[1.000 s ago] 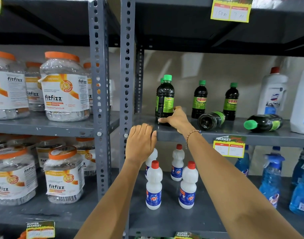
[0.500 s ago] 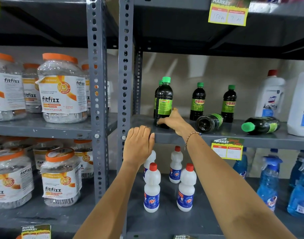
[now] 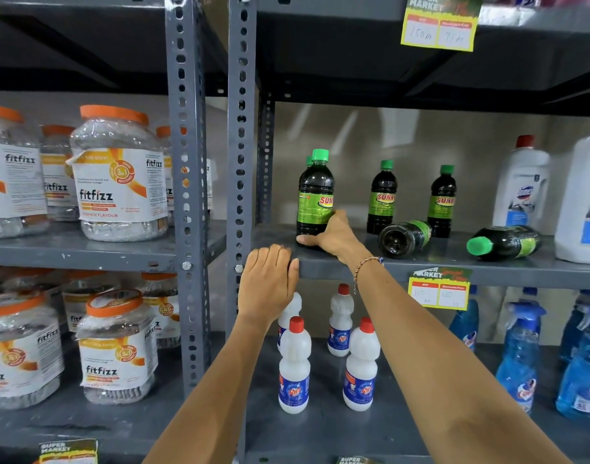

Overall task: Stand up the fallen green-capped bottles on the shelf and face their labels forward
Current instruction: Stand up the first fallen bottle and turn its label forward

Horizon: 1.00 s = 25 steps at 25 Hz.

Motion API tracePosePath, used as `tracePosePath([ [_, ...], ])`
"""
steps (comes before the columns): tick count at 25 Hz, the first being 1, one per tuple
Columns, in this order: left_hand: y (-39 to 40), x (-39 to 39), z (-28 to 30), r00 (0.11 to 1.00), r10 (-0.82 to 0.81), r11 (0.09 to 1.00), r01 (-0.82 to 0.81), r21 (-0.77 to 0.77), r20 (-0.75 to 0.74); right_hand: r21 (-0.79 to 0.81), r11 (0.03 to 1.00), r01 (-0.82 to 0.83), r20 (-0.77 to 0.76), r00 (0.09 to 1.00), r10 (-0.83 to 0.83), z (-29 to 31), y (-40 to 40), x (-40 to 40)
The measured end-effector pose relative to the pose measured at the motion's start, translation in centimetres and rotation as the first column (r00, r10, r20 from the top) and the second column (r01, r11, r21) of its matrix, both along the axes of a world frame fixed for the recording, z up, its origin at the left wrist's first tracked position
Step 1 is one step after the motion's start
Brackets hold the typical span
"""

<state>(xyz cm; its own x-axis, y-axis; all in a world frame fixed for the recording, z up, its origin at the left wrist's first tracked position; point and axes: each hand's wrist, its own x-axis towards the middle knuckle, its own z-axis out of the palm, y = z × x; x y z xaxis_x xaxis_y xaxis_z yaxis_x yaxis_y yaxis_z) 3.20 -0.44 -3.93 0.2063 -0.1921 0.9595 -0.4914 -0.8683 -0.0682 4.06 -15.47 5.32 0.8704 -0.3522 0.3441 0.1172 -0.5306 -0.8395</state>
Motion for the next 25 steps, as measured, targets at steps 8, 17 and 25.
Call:
tracePosePath([
  [8,0.03,-0.10,0.02,1.000,-0.014,1.000,0.014,0.001,0.002,-0.061,0.998,0.015,-0.052,0.999,-0.018,-0.02,-0.01,-0.26],
  [17,-0.01,-0.11,-0.01,1.000,-0.019,1.000,0.019,0.013,-0.007,-0.138,0.990,0.007,-0.068,0.998,-0.016,-0.17,-0.08,-0.11],
  [25,-0.05,-0.45,0.27,0.994,-0.034,0.999,0.036,0.020,-0.102,-0.153,0.988,-0.010,-0.073,0.997,-0.001,-0.05,-0.11,-0.44],
])
